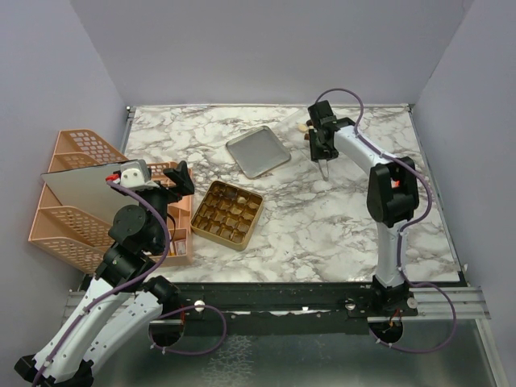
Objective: Pack the chocolate
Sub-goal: Pick up the fake chocolate from the plate.
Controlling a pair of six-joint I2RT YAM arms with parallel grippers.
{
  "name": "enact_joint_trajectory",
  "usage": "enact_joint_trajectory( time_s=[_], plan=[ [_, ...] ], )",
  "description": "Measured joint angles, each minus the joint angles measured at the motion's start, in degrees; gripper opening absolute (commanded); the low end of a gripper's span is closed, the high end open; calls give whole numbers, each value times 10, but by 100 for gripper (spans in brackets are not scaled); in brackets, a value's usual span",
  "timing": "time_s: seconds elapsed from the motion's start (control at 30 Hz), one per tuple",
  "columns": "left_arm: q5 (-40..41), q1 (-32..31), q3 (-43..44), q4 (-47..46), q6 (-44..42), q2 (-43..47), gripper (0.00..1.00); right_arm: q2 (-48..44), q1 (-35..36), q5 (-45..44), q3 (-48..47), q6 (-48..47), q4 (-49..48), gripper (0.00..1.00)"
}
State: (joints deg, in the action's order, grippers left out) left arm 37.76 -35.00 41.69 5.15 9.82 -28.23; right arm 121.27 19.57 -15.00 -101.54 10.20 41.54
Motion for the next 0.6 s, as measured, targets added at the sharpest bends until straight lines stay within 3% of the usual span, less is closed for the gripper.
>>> enact_joint_trajectory(
  time_s=[0.2, 0.6],
  plan=[
    [0, 0, 0, 0, 0, 0, 99, 25, -4, 12, -13, 0, -1, 42],
    [0, 0, 0, 0, 0, 1, 99, 28, -5, 14, -16, 1, -2, 29]
  ],
)
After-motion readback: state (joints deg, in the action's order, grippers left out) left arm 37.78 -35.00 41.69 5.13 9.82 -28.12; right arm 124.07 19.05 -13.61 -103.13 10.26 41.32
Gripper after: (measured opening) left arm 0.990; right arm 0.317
